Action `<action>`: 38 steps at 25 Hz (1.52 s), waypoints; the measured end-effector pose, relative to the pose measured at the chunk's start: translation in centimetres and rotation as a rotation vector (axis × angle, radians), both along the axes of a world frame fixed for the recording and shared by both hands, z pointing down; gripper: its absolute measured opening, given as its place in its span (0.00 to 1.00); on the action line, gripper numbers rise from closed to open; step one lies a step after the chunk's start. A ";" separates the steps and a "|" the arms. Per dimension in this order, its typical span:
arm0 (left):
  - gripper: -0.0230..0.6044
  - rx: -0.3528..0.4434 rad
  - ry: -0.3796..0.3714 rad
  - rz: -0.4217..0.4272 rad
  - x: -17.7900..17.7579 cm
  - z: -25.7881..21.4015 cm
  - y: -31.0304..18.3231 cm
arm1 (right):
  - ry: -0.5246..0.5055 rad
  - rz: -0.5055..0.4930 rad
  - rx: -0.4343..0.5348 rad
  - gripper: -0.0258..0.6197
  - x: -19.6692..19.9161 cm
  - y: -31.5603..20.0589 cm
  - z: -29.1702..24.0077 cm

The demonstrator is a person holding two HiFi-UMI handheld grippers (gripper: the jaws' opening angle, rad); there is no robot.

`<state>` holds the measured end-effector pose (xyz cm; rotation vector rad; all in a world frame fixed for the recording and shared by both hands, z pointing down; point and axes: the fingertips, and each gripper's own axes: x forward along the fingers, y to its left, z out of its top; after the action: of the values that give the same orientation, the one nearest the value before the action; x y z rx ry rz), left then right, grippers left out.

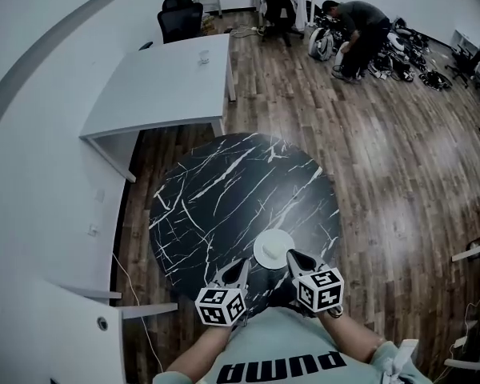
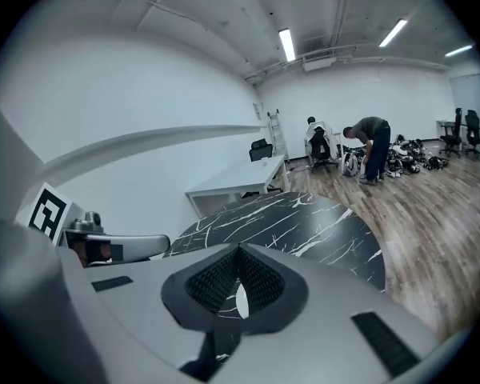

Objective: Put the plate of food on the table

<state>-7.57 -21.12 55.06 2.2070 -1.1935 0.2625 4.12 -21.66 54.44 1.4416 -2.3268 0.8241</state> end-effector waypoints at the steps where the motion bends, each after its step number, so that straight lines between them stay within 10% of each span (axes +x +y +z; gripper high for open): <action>1: 0.05 0.010 0.009 0.009 -0.2 -0.7 0.5 | -0.003 0.006 0.007 0.05 -0.3 0.6 -0.6; 22: 0.05 0.186 -0.020 0.157 -4.1 -6.1 12.4 | 0.112 0.069 0.101 0.05 -6.3 12.8 -5.1; 38: 0.05 0.269 -0.044 0.169 0.8 -10.0 16.1 | 0.132 0.030 0.209 0.05 -2.8 16.2 -8.7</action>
<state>-6.75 -5.05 45.07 2.5539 -1.1206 0.2314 1.34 -5.48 45.77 1.5657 -2.3518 0.4870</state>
